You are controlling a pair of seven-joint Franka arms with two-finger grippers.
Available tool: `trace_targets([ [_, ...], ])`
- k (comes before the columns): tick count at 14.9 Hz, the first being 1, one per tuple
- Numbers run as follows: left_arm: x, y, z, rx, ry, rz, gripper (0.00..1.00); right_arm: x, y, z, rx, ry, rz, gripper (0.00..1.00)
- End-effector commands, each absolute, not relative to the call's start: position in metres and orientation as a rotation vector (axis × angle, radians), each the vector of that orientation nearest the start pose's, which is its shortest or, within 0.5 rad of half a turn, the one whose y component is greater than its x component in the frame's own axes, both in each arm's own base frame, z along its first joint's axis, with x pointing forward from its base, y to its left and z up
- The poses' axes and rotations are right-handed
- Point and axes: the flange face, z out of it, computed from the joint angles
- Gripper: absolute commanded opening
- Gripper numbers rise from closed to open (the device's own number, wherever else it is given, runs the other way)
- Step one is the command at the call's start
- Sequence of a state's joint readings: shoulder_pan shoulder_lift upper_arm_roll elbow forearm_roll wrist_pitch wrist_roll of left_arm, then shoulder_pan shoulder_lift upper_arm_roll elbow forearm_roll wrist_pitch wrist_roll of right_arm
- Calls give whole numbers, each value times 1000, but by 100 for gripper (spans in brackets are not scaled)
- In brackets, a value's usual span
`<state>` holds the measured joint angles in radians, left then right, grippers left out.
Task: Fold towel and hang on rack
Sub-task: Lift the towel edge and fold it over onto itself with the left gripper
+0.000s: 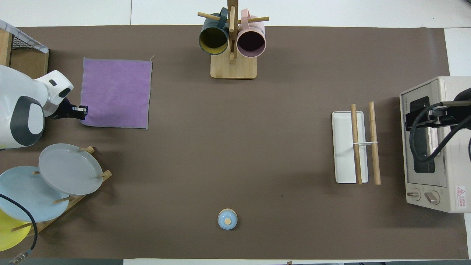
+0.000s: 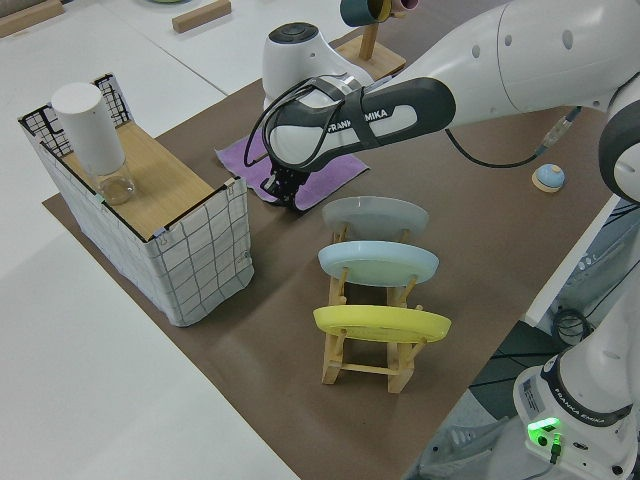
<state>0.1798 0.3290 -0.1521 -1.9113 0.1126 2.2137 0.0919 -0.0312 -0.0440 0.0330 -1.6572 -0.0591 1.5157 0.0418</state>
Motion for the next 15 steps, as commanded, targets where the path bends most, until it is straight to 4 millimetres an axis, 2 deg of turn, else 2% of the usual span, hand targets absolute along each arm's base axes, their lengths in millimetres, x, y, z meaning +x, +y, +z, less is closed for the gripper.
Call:
trace_targets([
  [1,610,-41,362,-3020,384,85,0,526,-6,604,-3196,43,163,100],
  [2,608,-64,370,-3008,394,112,0,526,-7,604,-3196,45,163,100],
  [4,596,-121,371,-2924,455,96,0,526,-6,604,-3196,43,163,100],
  [5,583,-142,363,-2889,483,102,0,526,-6,604,-3196,43,163,100],
  [6,565,-173,349,-2827,580,106,0,526,-6,604,-3196,43,163,100],
  [7,549,-196,325,-2776,611,108,0,526,-6,604,-3196,43,163,100],
  [8,542,-205,300,-2765,572,68,0,526,-6,604,-3196,43,163,100],
  [9,541,-205,292,-2758,576,41,0,527,-7,603,-3196,45,166,100],
  [14,543,-204,291,-2779,497,22,0,526,-6,604,-3196,43,163,100],
  [15,543,-205,291,-2785,462,16,61,526,-6,604,-3196,43,163,100],
])
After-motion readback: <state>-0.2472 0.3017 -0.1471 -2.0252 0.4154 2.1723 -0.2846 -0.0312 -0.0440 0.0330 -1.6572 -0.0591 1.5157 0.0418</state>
